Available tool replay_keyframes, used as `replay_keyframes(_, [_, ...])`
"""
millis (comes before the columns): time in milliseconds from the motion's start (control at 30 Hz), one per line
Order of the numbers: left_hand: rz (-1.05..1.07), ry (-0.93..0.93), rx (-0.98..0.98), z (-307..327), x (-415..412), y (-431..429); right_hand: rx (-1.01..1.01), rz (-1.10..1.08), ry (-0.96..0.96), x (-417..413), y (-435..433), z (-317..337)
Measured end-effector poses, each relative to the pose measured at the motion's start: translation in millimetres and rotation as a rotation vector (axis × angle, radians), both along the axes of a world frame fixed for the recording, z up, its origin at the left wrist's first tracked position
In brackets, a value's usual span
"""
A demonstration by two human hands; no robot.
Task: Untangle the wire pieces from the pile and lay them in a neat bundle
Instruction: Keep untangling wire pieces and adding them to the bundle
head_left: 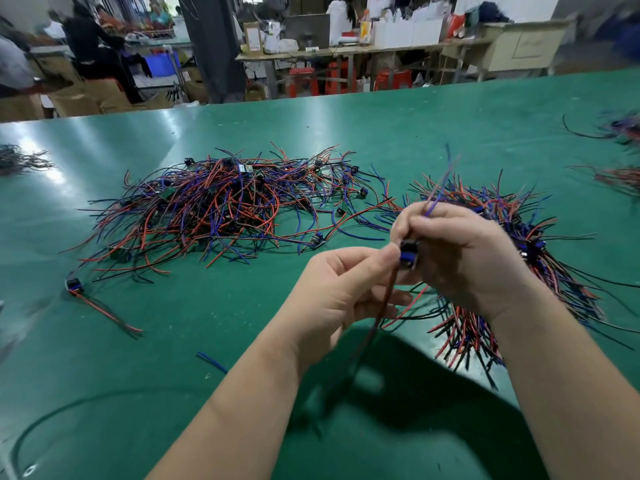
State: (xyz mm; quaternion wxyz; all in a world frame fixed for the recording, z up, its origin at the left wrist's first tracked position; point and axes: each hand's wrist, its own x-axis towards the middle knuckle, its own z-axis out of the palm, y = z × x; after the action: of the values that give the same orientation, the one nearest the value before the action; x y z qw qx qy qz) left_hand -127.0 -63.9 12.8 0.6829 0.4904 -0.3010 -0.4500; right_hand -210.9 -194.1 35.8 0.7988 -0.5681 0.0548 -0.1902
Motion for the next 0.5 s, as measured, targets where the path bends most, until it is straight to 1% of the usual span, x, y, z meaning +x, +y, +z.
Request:
replay_keyframes(67, [0.071,-0.045,0.048,-2.3,-2.9,-0.8,-0.143,-0.039,0.096,3.6,2.9,-4.2])
replay_keyframes(167, [0.155,-0.043,0.074,-4.9,-2.3,-2.5,-0.235,-0.119,0.173,8.2,4.4,-8.2])
replay_keyframes(233, [0.175,-0.081,0.082,-4.7,-0.8,-2.3,-0.219,-0.116,0.208,9.7,3.7,-9.4])
replay_keyframes(333, [0.226,-0.188,0.086,-7.4,1.3,-2.2,-0.156,-0.068,0.307,8.0,0.7,-8.5])
replay_keyframes(433, [0.215,-0.264,0.124,-11.2,2.2,-3.5,-0.229,-0.059,0.367,6.3,-1.7,-8.9])
replay_keyframes(500, [0.129,-0.344,0.192,-14.4,2.8,-1.6,-0.274,-0.11,0.358,5.3,-1.6,-6.7])
